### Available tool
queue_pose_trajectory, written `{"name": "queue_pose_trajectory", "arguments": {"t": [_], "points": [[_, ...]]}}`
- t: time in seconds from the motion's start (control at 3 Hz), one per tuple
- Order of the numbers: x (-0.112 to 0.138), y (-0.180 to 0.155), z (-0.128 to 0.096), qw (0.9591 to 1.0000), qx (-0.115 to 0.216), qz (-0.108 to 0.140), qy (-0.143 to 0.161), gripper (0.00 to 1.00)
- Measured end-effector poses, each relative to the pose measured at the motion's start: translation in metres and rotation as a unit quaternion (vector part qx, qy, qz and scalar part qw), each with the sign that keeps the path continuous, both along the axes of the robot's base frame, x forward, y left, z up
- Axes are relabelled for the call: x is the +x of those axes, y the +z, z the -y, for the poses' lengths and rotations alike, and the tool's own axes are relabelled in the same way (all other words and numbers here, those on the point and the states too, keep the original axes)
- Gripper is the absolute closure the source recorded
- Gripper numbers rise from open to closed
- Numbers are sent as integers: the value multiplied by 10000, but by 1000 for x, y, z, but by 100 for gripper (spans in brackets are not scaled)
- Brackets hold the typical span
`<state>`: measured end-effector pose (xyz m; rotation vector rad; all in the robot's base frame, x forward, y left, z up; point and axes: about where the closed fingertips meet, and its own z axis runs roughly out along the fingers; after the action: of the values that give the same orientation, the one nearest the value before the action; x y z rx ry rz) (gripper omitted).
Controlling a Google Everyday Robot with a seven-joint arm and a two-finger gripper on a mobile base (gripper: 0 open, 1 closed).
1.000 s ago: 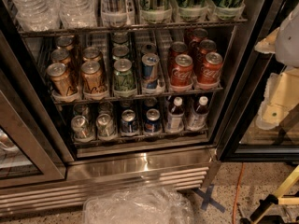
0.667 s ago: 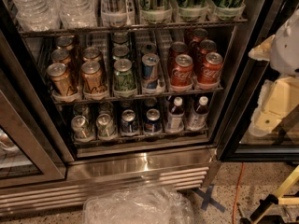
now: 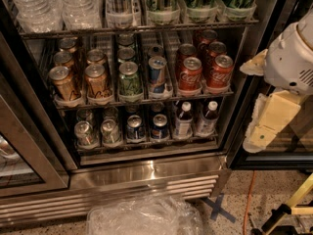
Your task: Pick green can from middle shelf of fridge
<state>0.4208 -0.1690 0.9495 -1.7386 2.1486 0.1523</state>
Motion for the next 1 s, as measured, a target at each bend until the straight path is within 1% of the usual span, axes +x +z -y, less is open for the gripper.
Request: {"name": "queue_pose_trajectory", "arguments": {"t": [0.33,0.67,1.0], "points": [[-3,-11,-15,9998,176,-34,-70,0],[-8,-27,-53,9979,591,-142,-221,0],[-6,-39,-90,9942,964,-166,-450,0]]}}
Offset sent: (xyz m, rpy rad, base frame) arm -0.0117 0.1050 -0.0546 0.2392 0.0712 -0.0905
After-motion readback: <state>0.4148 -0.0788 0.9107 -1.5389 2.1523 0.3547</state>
